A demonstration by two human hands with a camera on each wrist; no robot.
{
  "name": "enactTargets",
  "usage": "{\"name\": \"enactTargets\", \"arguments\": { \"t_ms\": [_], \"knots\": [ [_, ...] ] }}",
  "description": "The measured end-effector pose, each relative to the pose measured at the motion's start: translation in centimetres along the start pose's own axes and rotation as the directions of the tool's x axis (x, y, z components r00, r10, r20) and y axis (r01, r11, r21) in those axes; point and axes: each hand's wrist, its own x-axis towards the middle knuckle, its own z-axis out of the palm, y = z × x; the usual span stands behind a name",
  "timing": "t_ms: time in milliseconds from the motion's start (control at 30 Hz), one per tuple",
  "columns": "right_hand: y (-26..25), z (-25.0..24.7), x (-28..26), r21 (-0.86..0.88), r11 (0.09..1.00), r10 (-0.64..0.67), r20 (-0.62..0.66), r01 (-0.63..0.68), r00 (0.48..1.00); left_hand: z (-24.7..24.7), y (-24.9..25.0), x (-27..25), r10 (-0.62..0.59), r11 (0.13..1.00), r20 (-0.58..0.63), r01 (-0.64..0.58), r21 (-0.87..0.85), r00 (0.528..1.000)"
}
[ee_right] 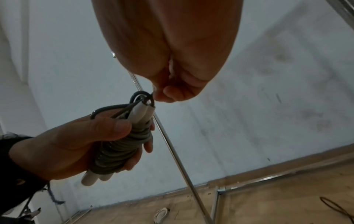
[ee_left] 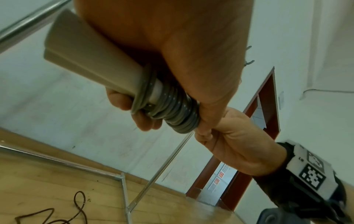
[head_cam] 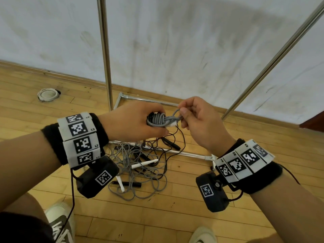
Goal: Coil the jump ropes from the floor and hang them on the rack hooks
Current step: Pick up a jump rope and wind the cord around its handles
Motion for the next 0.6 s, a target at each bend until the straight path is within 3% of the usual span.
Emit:
{"name": "enactTargets", "arguments": {
  "t_ms": [100,167,333,433,600],
  "knots": [
    [-0.4,-0.7,0.3,-0.091,0.994,-0.049,0.039,0.052,0.998,-0.4,-0.2,0.2,-0.013,0.999,-0.010,0.013,-0.037,1.000],
    [-0.5,-1.1,0.2,-0.142,0.988,-0.047,0.109,0.062,0.993,-0.8,-0.4,0.0,-0.007,1.000,0.020,0.006,0.028,1.000],
    [-0.5,-1.7,-0.3,-0.122,0.991,-0.013,0.258,0.046,0.966,-0.2,-0.4,-0.4,0.028,1.000,0.242,-0.026,-0.014,0.970],
    [-0.4,-1.4,-0.5,-0.119,0.991,-0.020,0.261,0.053,0.965,0.2,0.0,-0.4,0.063,0.998,0.333,-0.049,-0.050,0.941],
    [-0.2,-1.1,-0.4,-0.108,0.992,-0.049,0.172,0.068,0.984,0.3,1.0,-0.4,0.025,0.986,0.315,0.028,-0.162,0.949]
  ]
}}
